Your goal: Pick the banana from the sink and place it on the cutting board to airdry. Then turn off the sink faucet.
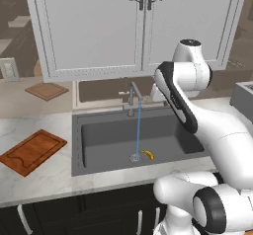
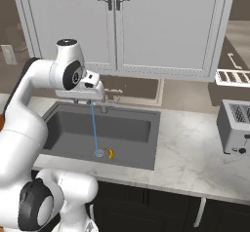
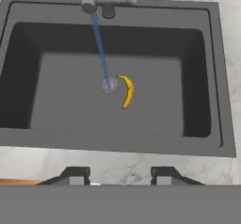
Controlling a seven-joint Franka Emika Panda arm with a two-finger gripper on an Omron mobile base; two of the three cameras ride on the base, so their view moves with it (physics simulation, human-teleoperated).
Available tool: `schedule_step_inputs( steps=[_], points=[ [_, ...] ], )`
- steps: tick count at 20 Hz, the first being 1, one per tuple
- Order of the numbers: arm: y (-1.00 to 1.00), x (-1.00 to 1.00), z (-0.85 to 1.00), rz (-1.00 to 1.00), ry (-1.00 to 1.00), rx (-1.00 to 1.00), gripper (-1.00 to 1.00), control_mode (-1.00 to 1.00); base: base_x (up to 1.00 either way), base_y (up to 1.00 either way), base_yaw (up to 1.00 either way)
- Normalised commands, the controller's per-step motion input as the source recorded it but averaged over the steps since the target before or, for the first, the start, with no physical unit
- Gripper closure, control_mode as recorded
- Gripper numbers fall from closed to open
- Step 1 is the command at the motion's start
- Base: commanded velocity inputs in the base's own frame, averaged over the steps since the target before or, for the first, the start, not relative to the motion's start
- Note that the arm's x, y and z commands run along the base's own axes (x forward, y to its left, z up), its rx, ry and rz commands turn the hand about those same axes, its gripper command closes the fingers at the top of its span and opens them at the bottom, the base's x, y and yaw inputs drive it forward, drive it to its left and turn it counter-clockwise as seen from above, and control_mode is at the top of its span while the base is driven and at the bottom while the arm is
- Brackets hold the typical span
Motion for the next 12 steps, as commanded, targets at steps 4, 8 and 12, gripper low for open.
schedule_step_inputs(
  steps=[4,8,12],
  points=[
    [0.00,-0.07,-0.01,0.00,0.00,0.00,-1.00,-1.00,0.00,0.00,0.00],
    [0.00,-0.16,-0.11,0.00,-0.03,0.00,-1.00,-1.00,0.00,0.00,0.00],
    [-0.04,-0.02,-0.15,0.00,-0.07,0.00,-1.00,-1.00,0.00,0.00,0.00]
  ],
)
